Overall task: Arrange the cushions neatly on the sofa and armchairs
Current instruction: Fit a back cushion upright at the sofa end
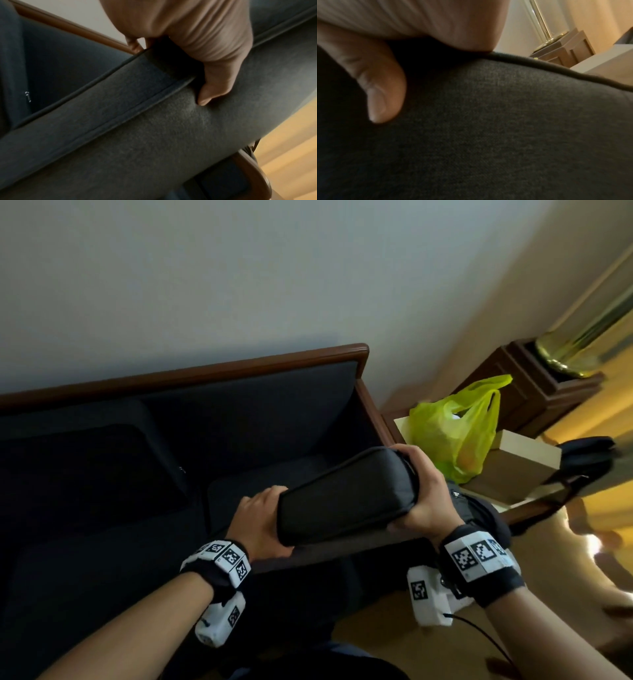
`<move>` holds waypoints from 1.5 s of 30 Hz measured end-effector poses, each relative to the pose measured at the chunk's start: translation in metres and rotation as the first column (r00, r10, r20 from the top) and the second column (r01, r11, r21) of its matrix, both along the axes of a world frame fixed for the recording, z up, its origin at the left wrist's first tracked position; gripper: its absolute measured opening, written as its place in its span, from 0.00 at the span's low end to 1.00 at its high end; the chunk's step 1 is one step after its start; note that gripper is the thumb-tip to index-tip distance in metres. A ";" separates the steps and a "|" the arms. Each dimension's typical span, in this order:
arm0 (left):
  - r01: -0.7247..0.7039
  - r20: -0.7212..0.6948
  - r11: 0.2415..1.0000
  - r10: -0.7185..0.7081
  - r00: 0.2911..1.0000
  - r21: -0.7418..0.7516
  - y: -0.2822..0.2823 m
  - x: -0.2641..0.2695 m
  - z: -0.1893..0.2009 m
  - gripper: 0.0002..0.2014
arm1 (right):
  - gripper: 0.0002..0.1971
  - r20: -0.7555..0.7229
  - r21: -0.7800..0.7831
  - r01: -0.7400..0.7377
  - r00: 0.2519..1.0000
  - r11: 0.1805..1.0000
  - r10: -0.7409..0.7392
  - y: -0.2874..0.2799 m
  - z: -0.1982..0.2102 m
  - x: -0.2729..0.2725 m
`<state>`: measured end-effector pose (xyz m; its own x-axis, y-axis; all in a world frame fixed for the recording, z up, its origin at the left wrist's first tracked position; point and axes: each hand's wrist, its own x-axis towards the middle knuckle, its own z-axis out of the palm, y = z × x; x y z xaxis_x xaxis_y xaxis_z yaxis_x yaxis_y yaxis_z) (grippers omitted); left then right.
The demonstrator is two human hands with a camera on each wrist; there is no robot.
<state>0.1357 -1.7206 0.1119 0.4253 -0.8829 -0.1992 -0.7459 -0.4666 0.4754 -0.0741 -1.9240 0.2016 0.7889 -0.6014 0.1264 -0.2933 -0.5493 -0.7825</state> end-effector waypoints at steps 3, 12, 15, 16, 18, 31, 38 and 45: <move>0.052 0.070 0.999 -0.052 0.996 0.000 -0.005 0.015 0.025 0.44 | 0.56 0.074 0.098 0.048 0.996 0.994 -0.056 -0.005 0.008 0.001; -0.022 0.269 1.000 0.019 0.963 0.008 0.034 0.035 0.052 0.46 | 0.56 0.133 0.422 0.075 0.981 0.903 -0.144 0.020 -0.032 0.007; -0.059 0.267 0.989 0.021 0.964 0.135 0.032 0.019 0.017 0.45 | 0.59 -0.120 0.487 0.188 0.982 0.853 -0.148 0.028 -0.077 0.007; -0.069 0.249 0.979 0.020 0.968 0.191 0.032 0.011 0.004 0.45 | 0.58 -0.199 0.532 0.218 0.971 0.818 -0.130 0.032 -0.092 0.007; -0.127 0.236 0.961 0.067 0.969 0.246 0.034 0.003 -0.017 0.44 | 0.61 -0.301 0.594 0.287 0.946 0.751 -0.123 0.041 -0.119 0.007; -0.602 0.165 0.799 0.593 0.789 0.006 0.132 0.073 -0.036 0.29 | 0.36 -0.596 0.458 0.682 0.711 0.570 -0.372 0.044 -0.108 0.062; -0.932 -0.210 0.335 0.929 0.304 0.135 0.181 0.063 -0.042 0.20 | 0.49 -0.725 0.377 0.811 0.559 0.448 -0.402 0.052 -0.112 0.052; -0.916 -0.507 0.277 0.856 0.099 0.290 0.222 0.047 -0.058 0.28 | 0.55 -0.733 0.467 0.866 0.493 0.179 -0.468 0.073 -0.135 0.029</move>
<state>0.1825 -1.4986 0.0539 0.7732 0.0325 -0.6333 0.5386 -0.5609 0.6288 -0.0449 -1.8508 0.0661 -0.1429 -0.5865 -0.7972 -0.5515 0.7161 -0.4280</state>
